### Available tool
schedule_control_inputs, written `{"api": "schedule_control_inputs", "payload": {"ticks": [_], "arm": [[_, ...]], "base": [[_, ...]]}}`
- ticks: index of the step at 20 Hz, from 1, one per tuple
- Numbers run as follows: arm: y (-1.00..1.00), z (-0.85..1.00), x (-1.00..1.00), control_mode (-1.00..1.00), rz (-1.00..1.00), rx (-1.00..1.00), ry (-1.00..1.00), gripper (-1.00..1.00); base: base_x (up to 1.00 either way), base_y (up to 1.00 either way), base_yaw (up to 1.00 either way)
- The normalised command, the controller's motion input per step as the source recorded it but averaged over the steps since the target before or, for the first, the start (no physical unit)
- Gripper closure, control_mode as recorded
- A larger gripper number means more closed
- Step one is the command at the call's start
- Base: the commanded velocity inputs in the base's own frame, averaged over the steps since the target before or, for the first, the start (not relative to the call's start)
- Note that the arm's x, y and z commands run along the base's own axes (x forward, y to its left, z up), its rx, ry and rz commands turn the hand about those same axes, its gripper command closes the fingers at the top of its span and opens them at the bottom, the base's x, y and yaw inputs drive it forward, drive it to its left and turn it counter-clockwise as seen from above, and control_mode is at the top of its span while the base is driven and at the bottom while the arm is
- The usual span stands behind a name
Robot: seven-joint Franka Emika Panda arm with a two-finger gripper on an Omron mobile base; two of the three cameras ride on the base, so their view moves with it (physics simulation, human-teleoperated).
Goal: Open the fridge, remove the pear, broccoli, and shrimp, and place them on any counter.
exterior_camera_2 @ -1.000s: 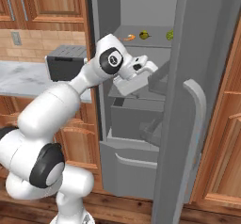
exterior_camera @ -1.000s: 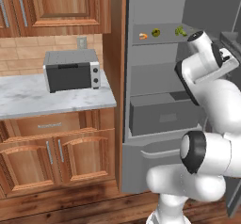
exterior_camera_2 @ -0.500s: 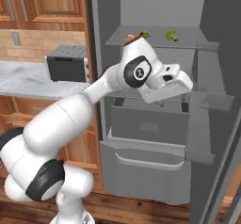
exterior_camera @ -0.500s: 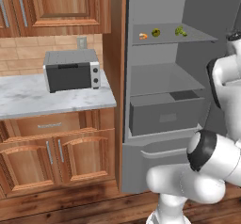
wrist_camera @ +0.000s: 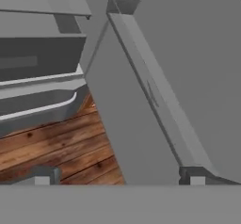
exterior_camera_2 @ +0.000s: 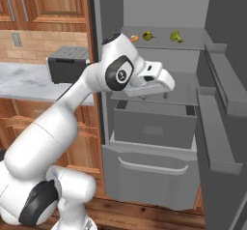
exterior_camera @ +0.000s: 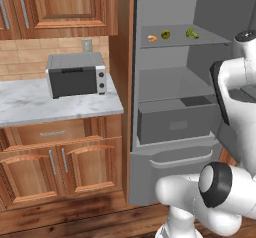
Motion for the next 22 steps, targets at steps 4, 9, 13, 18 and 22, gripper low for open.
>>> {"api": "schedule_control_inputs", "payload": {"ticks": [4, 9, 13, 18, 22], "arm": [[1.0, -0.01, 0.7, -1.0, 0.05, 0.01, -0.02, -1.0], [1.0, 0.28, 0.58, -1.0, 0.0, 0.18, -0.11, -1.0], [1.0, 0.32, 0.14, -1.0, 0.0, 0.24, -0.16, -1.0], [1.0, 0.38, -0.05, -1.0, 0.03, 0.24, -0.21, -1.0], [0.9, 0.3, -0.05, -1.0, 0.0, 0.02, -0.13, -1.0]], "base": [[0.0, 0.0, 0.0], [0.0, 0.0, 0.0], [0.0, 0.0, 0.0], [0.0, 0.0, 0.0], [0.0, 0.0, 0.0]]}}
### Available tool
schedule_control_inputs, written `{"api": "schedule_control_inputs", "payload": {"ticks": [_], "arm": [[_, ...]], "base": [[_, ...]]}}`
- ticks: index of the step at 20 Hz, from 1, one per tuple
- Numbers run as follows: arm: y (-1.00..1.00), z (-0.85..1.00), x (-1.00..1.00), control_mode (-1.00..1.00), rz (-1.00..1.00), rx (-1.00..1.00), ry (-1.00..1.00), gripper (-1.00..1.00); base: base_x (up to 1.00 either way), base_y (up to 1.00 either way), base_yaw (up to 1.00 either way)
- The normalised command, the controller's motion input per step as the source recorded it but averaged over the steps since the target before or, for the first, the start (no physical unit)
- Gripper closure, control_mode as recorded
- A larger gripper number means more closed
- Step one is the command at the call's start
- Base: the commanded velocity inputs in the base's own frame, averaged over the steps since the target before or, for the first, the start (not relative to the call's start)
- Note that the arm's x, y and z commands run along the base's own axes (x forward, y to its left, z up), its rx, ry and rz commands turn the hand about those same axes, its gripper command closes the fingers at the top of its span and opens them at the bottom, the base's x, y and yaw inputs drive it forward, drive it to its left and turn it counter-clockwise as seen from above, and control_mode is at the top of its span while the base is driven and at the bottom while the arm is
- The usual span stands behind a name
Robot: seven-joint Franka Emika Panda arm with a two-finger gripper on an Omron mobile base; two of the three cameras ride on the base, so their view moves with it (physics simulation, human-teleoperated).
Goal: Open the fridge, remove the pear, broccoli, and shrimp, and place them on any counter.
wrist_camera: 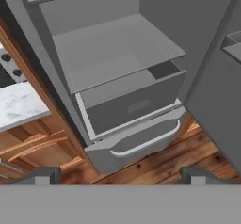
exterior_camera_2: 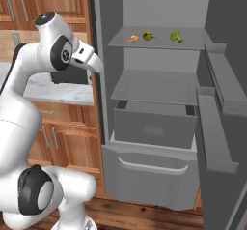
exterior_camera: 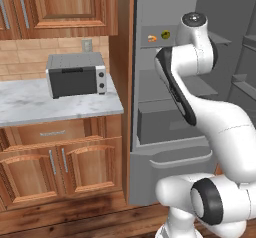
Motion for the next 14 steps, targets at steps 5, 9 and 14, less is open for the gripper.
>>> {"api": "schedule_control_inputs", "payload": {"ticks": [5, 9, 14], "arm": [[0.24, 0.2, -0.03, -1.0, 0.09, 0.0, -0.08, -1.0], [-0.06, 0.24, -0.44, -1.0, 0.02, 0.0, 0.01, -1.0], [-0.03, 0.18, -0.46, -1.0, 0.02, -0.01, 0.04, -1.0]], "base": [[0.0, 0.0, 0.0], [0.0, 0.0, 0.0], [0.0, 0.0, 0.0]]}}
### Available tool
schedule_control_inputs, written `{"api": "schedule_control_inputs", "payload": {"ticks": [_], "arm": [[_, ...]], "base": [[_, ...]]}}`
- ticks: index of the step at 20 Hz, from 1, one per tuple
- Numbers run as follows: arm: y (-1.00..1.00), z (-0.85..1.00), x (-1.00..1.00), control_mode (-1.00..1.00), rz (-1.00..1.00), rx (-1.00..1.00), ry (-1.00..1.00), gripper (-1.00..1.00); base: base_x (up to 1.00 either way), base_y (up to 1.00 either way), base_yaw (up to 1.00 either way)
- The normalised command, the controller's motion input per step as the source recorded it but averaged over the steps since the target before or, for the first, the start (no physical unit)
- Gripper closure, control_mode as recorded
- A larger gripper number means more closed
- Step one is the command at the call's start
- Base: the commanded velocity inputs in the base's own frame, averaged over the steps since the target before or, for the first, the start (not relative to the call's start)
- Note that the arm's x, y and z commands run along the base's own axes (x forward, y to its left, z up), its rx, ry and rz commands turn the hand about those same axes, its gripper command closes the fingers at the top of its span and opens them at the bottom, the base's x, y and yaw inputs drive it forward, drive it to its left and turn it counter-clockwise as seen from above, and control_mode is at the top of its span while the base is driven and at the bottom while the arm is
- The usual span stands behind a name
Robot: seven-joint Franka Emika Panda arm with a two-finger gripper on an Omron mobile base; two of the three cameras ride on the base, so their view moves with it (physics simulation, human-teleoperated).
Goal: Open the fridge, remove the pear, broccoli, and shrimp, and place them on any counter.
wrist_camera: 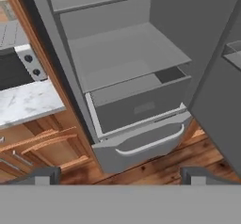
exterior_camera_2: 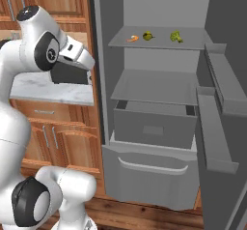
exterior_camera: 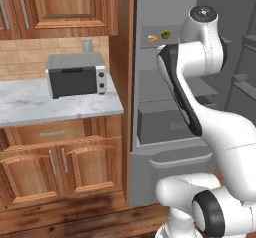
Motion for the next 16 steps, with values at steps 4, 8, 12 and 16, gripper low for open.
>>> {"api": "schedule_control_inputs", "payload": {"ticks": [4, 8, 12, 16], "arm": [[0.0, 0.08, -0.36, -1.0, 0.04, -0.04, 0.14, -1.0], [0.0, 0.0, -0.29, -1.0, 0.09, -0.04, 0.14, -1.0], [0.0, 0.0, -0.22, -1.0, 0.18, -0.01, 0.12, -1.0], [0.04, 0.0, -0.03, -1.0, 0.22, -0.02, 0.1, -1.0]], "base": [[0.0, 0.0, 0.0], [0.0, 0.0, 0.0], [0.0, 0.0, 0.0], [0.0, 0.0, 0.0]]}}
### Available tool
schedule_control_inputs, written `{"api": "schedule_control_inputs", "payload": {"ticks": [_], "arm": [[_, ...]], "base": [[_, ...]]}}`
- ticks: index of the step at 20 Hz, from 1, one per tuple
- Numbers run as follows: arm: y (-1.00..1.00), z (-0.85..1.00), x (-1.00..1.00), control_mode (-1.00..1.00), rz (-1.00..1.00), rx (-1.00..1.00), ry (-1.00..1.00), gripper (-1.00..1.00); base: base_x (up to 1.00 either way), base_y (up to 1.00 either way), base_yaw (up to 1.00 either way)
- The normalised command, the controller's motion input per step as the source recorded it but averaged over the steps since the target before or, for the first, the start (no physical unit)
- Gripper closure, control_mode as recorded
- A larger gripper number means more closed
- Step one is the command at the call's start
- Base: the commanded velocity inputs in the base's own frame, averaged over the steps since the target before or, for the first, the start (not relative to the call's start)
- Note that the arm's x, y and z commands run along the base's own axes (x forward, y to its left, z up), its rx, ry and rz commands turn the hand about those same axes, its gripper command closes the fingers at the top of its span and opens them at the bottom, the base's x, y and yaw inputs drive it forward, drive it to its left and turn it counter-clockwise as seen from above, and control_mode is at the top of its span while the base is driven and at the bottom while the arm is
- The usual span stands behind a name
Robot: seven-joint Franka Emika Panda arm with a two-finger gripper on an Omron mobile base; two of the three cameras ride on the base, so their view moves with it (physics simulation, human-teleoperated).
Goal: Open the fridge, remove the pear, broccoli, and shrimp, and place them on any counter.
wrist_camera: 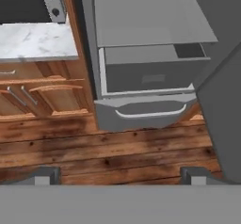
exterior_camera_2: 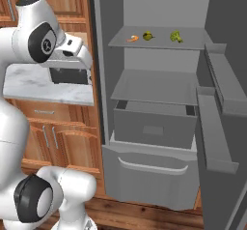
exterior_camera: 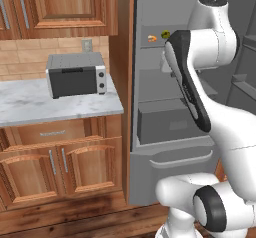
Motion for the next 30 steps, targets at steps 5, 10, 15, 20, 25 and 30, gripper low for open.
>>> {"api": "schedule_control_inputs", "payload": {"ticks": [5, 10, 15, 20, 25, 30], "arm": [[0.0, -0.04, 0.0, -1.0, 0.11, 0.0, 0.04, -1.0], [0.0, -0.03, -0.01, 1.0, 0.0, 0.0, 0.0, -1.0], [0.0, 0.0, 0.0, 1.0, 0.0, 0.0, 0.0, -1.0], [0.0, 0.0, 0.0, 1.0, 0.0, 0.0, 0.0, -1.0], [0.0, 0.0, 0.0, 1.0, 0.0, 0.0, 0.0, -1.0], [0.0, 0.0, 0.0, 1.0, 0.0, 0.0, 0.0, -1.0]], "base": [[0.0, 0.0, 0.0], [-0.04, -0.02, 0.0], [-0.05, -0.4, 0.0], [0.0, -0.73, -0.04], [0.16, -0.37, -0.06], [0.84, 0.22, 0.0]]}}
